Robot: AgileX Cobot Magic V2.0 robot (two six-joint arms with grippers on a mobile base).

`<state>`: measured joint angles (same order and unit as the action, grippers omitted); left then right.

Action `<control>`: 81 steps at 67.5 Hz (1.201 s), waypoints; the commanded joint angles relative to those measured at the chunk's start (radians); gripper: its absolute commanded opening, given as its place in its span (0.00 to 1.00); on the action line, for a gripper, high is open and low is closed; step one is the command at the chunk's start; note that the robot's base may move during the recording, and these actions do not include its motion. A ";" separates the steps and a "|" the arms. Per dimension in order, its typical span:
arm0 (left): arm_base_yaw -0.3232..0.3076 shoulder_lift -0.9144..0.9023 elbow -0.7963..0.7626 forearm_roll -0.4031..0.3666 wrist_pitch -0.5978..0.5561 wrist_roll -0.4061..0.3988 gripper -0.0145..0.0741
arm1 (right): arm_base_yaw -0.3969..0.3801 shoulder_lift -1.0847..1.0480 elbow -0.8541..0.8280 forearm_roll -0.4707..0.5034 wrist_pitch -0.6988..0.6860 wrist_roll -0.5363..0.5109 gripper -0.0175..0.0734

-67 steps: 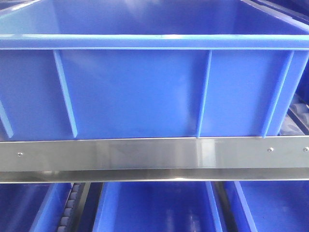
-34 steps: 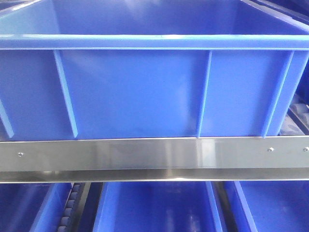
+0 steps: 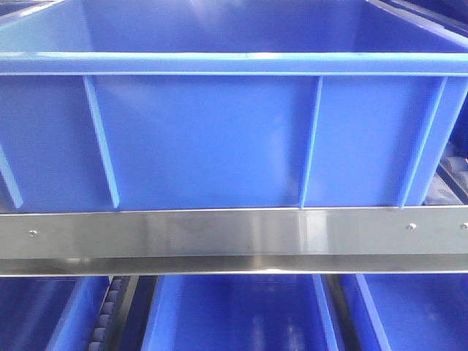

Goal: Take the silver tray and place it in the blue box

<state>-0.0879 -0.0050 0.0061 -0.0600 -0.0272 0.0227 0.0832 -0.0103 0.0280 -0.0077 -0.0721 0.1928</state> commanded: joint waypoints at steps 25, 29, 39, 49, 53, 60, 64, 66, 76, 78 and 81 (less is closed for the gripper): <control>0.011 -0.022 0.041 0.007 -0.137 0.003 0.06 | -0.004 -0.021 -0.018 -0.002 -0.081 -0.010 0.25; 0.011 -0.022 0.041 0.007 -0.137 0.003 0.06 | -0.004 -0.021 -0.018 -0.002 -0.081 -0.010 0.25; 0.011 -0.022 0.041 0.007 -0.137 0.003 0.06 | -0.004 -0.021 -0.018 -0.002 -0.081 -0.010 0.25; 0.011 -0.022 0.041 0.007 -0.137 0.003 0.06 | -0.004 -0.021 -0.018 -0.002 -0.081 -0.010 0.25; 0.011 -0.022 0.041 0.007 -0.137 0.003 0.06 | -0.004 -0.021 -0.018 -0.002 -0.081 -0.010 0.25; 0.011 -0.022 0.041 0.007 -0.137 0.003 0.06 | -0.004 -0.021 -0.018 -0.002 -0.081 -0.010 0.25; 0.011 -0.022 0.041 0.007 -0.137 0.003 0.06 | -0.004 -0.021 -0.018 -0.002 -0.081 -0.010 0.25; 0.011 -0.022 0.041 0.007 -0.137 0.003 0.06 | -0.004 -0.021 -0.018 -0.002 -0.081 -0.010 0.25; 0.011 -0.022 0.041 0.007 -0.137 0.003 0.06 | -0.004 -0.021 -0.018 -0.002 -0.081 -0.010 0.25; 0.011 -0.022 0.041 0.007 -0.137 0.003 0.06 | -0.004 -0.021 -0.018 -0.002 -0.081 -0.010 0.25; 0.011 -0.022 0.041 0.007 -0.137 0.003 0.06 | -0.004 -0.021 -0.018 -0.002 -0.081 -0.010 0.25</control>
<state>-0.0773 -0.0116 0.0316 -0.0541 -0.0760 0.0227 0.0832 -0.0103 0.0280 -0.0077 -0.0721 0.1928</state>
